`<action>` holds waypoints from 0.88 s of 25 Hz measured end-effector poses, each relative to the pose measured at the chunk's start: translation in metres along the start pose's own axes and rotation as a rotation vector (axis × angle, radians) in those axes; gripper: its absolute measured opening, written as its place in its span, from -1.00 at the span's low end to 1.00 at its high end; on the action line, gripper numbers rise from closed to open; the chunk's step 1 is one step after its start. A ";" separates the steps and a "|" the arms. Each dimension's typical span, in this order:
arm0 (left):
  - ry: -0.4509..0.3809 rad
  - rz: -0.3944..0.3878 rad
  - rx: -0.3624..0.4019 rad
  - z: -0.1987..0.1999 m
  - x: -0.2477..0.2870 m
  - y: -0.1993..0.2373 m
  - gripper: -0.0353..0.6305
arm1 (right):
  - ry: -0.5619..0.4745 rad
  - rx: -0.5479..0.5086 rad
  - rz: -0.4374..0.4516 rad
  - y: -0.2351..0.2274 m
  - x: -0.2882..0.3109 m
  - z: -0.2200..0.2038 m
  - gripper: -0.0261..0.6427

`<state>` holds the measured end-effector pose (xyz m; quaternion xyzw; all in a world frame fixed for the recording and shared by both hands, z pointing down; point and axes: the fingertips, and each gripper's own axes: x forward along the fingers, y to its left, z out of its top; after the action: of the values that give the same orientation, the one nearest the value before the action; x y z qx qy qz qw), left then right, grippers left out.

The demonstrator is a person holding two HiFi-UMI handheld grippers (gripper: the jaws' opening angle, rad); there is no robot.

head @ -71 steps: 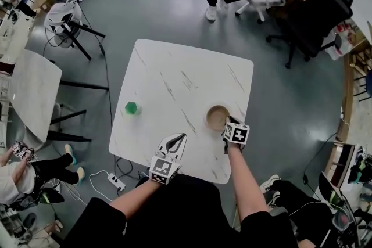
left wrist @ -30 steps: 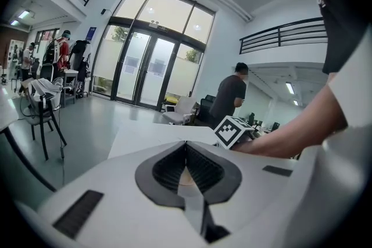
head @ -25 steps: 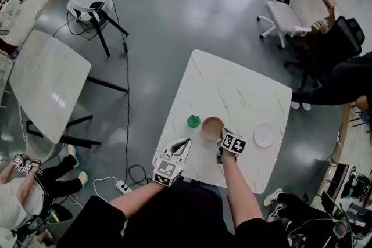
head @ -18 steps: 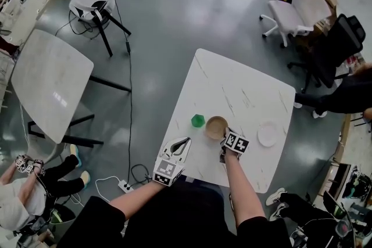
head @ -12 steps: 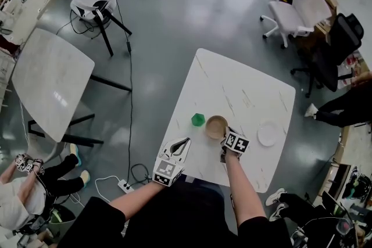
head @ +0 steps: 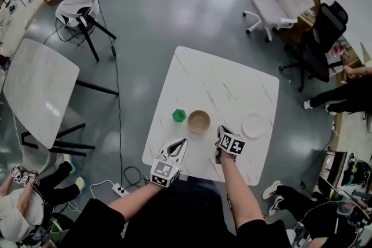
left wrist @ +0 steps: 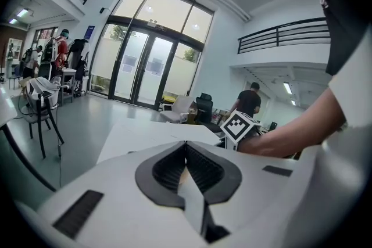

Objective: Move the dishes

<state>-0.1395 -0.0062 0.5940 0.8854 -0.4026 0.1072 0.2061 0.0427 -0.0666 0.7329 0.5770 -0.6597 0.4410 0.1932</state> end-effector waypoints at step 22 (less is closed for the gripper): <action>0.171 -0.184 0.019 -0.030 0.190 -0.152 -0.84 | -0.059 0.114 -0.107 -0.258 -0.087 0.035 -0.83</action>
<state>0.0988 -0.0300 0.6459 0.9082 -0.2995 0.1666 0.2402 0.3141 -0.0294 0.7404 0.6344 -0.6070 0.4496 0.1639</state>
